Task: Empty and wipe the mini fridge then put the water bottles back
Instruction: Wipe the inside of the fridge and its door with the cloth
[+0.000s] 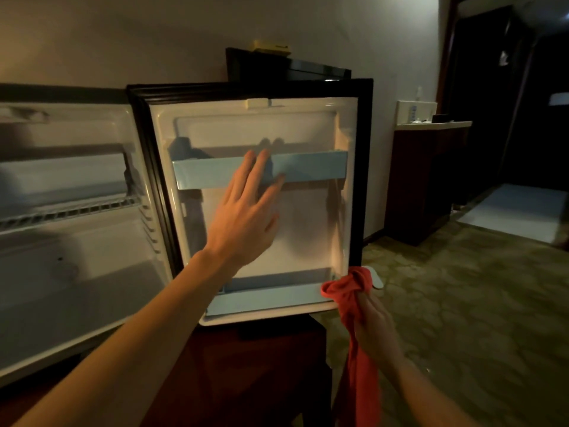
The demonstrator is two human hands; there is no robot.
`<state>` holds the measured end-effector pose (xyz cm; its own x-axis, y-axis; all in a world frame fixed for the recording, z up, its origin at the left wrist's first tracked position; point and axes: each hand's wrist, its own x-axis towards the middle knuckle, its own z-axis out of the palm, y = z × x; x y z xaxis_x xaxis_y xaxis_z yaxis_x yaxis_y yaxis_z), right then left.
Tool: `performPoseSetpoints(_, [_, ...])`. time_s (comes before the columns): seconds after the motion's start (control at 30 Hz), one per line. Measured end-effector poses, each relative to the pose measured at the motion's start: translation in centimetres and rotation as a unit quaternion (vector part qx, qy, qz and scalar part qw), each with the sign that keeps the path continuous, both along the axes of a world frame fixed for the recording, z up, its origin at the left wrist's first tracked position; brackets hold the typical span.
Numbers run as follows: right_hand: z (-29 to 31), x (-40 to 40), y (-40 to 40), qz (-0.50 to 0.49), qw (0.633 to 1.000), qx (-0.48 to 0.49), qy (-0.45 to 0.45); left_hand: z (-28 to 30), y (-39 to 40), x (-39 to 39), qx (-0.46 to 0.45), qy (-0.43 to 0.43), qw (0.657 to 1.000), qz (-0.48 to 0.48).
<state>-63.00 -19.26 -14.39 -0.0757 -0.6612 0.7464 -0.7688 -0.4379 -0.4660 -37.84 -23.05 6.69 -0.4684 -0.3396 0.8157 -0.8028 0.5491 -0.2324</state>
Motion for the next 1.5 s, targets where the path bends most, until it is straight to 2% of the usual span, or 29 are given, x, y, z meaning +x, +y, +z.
performPoseSetpoints(0.1, [-1.0,-0.3,-0.5,-0.023,0.999,0.015,-0.023,-4.1,0.1,0.0,0.01,-0.025,0.999,-0.036])
performPoseSetpoints(0.2, [-1.1,-0.1,-0.8,-0.044,0.998,0.011,-0.034,-9.7,0.2,-0.1,0.072,-0.059,0.995,-0.033])
performPoseSetpoints(0.33, [-1.6,0.2,-1.6,-0.092,0.984,0.06,-0.143,-14.8,0.0,0.7,0.172,-0.079,0.982,0.013])
performPoseSetpoints(0.4, [-2.1,0.3,-1.9,-0.116,0.974,0.091,-0.171,-15.7,-0.3,1.6,0.198,-0.075,0.977,0.027])
performPoseSetpoints(0.5, [-3.4,0.9,-2.2,-0.111,0.975,0.115,-0.154,-15.9,-0.7,2.5,0.233,-0.085,0.968,0.023])
performPoseSetpoints(0.67, [-5.0,3.1,-3.1,-0.097,0.971,0.156,-0.155,-15.3,-2.0,2.4,0.313,-0.001,0.949,-0.033])
performPoseSetpoints(0.8, [-5.3,4.4,-3.1,-0.03,0.967,0.184,-0.174,-15.1,-2.4,2.6,0.324,0.018,0.944,-0.053])
performPoseSetpoints(1.0, [-5.5,3.9,-3.0,0.007,0.978,0.195,-0.07,-15.3,-2.7,2.5,0.322,0.04,0.945,-0.052])
performPoseSetpoints(1.2, [-3.8,5.6,-3.6,0.076,0.986,0.146,-0.026,-15.1,-2.9,2.5,0.327,0.024,0.944,-0.048])
performPoseSetpoints(1.37, [-1.8,7.9,-3.0,0.055,0.981,0.184,0.02,-14.1,-2.4,5.0,0.314,-0.008,0.949,-0.029])
performPoseSetpoints(1.5, [-0.8,11.4,-3.0,0.089,0.966,0.233,0.07,-13.3,-2.2,6.9,0.358,-0.002,0.933,0.024])
